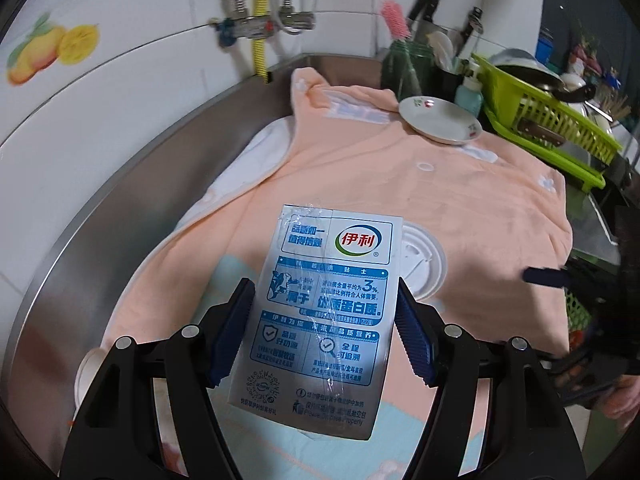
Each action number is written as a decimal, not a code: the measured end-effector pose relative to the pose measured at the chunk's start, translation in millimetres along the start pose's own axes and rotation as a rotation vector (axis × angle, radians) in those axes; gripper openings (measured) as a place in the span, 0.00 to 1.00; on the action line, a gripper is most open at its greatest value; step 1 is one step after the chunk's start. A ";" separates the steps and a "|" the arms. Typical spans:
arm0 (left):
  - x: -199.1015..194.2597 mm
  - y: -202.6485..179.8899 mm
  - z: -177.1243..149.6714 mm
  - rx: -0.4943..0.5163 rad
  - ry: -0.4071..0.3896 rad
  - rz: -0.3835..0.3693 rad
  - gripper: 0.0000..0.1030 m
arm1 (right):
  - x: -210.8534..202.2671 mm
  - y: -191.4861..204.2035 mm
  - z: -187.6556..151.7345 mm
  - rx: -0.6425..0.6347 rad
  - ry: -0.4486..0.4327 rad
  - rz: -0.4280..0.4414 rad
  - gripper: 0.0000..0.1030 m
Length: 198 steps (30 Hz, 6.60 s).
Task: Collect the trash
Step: 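Grasp the white plastic lid with the right tool while the left holds the carton, then drop the white lid and milk carton into the green basket with both tools, then move both tools back over the towel toward the orange snack packet, then grasp the white paper cup with the right tool while the left grasps the orange packet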
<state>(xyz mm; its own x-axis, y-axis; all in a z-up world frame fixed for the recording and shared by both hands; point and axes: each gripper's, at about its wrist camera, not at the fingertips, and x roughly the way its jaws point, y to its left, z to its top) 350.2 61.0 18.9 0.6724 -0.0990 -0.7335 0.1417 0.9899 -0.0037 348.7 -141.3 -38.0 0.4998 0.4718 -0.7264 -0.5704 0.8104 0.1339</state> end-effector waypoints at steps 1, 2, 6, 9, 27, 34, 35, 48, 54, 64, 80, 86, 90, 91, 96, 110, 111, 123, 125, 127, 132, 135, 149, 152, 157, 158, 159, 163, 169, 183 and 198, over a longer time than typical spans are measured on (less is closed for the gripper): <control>-3.0 4.1 -1.9 -0.006 -0.005 0.003 0.65 | 10.1 1.9 6.6 -0.008 0.006 0.000 0.91; -5.1 6.9 -3.3 -0.011 -0.007 0.003 0.65 | 18.3 1.9 11.6 -0.011 0.012 0.005 0.91; -10.0 13.6 -8.0 -0.017 -0.011 0.009 0.65 | 48.2 0.0 27.3 -0.016 0.051 0.003 0.91; -13.5 15.8 -11.0 -0.016 -0.016 0.012 0.65 | 67.2 1.3 35.1 -0.032 0.081 0.007 0.91; -10.8 19.1 -23.2 -0.038 -0.005 -0.002 0.65 | 96.4 6.8 55.6 -0.022 0.085 -0.017 0.86; -17.2 13.7 -27.8 -0.040 -0.005 -0.013 0.65 | 70.5 9.9 45.8 -0.017 0.050 -0.004 0.85; -18.6 11.5 -28.6 -0.039 -0.005 -0.017 0.65 | 64.8 11.1 42.6 -0.018 0.046 -0.005 0.85; -46.9 -42.1 -45.6 -0.011 -0.020 -0.093 0.65 | -32.5 -11.9 -28.4 0.045 0.002 -0.037 0.85; -54.6 -78.8 -52.2 0.021 -0.020 -0.140 0.65 | -82.4 -41.2 -75.6 0.119 -0.003 -0.083 0.79; -52.1 -148.9 -62.8 0.097 0.005 -0.231 0.65 | -145.8 -102.6 -158.7 0.235 0.032 -0.245 0.78; -36.0 -250.7 -69.6 0.204 0.061 -0.357 0.65 | -180.8 -167.9 -214.2 0.370 0.049 -0.347 0.80; -20.7 -286.3 -74.5 0.227 0.104 -0.393 0.65 | -192.1 -171.0 -221.3 0.384 0.024 -0.350 0.83; -7.5 -307.2 -76.3 0.231 0.135 -0.410 0.65 | -202.0 -172.5 -227.2 0.392 0.005 -0.348 0.83; -3.0 -313.3 -76.8 0.231 0.146 -0.416 0.65 | -205.1 -173.2 -229.6 0.397 -0.001 -0.348 0.84; 13.9 -336.7 -82.8 0.243 0.186 -0.423 0.66 | -217.7 -176.7 -239.2 0.419 -0.020 -0.351 0.85; 38.7 -350.6 -100.4 0.219 0.265 -0.443 0.67 | -228.4 -173.2 -244.7 0.425 -0.046 -0.339 0.86; 38.3 -350.0 -100.3 0.218 0.264 -0.444 0.68 | -227.9 -172.2 -244.4 0.424 -0.046 -0.338 0.86; 8.0 -327.6 -95.0 0.192 0.196 -0.450 0.75 | -225.0 -155.6 -232.3 0.389 -0.051 -0.320 0.86; 0.4 -317.5 -95.2 0.179 0.182 -0.441 0.75 | -223.7 -150.9 -229.8 0.378 -0.052 -0.312 0.86; -7.0 -306.1 -95.6 0.165 0.167 -0.428 0.75 | -221.2 -145.0 -226.3 0.367 -0.053 -0.302 0.86; -25.2 -267.9 -99.1 0.108 0.132 -0.366 0.75 | -206.6 -126.3 -214.2 0.331 -0.046 -0.264 0.86; -36.1 -236.1 -103.8 0.054 0.112 -0.317 0.75 | -195.8 -113.3 -203.6 0.302 -0.043 -0.238 0.86; -89.5 -63.8 -131.5 -0.245 0.037 -0.038 0.75 | -146.8 -36.2 -141.0 0.131 -0.033 -0.099 0.86; -103.6 -28.5 -141.5 -0.312 0.027 0.008 0.75 | -132.1 -12.6 -123.6 0.084 -0.029 -0.059 0.86; -124.1 17.9 -160.4 -0.391 0.016 0.081 0.75 | -103.4 31.1 -91.4 0.004 -0.022 0.010 0.86; -128.0 28.1 -165.3 -0.410 0.015 0.098 0.75 | -98.0 39.2 -86.5 -0.010 -0.020 0.021 0.86; -129.8 34.4 -168.0 -0.421 0.015 0.106 0.75 | -93.4 46.3 -82.5 -0.022 -0.019 0.031 0.86; -138.2 63.2 -184.0 -0.479 0.017 0.143 0.75 | -70.6 79.8 -62.2 -0.076 -0.013 0.087 0.86; -148.8 95.1 -201.3 -0.543 0.008 0.174 0.75 | -40.2 123.9 -31.8 -0.149 -0.009 0.154 0.86; -159.9 141.8 -217.4 -0.653 -0.022 0.211 0.75 | 39.3 213.2 46.7 -0.318 -0.008 0.245 0.86; -147.6 172.9 -230.3 -0.738 -0.003 0.229 0.75 | 116.8 257.2 86.6 -0.381 0.025 0.259 0.82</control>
<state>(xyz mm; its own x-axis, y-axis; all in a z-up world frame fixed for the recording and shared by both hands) 108.1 270.2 -30.1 0.6286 0.1175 -0.7688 -0.5219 0.7966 -0.3050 316.9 152.3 -30.0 0.2962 0.6299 -0.7180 -0.8756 0.4794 0.0594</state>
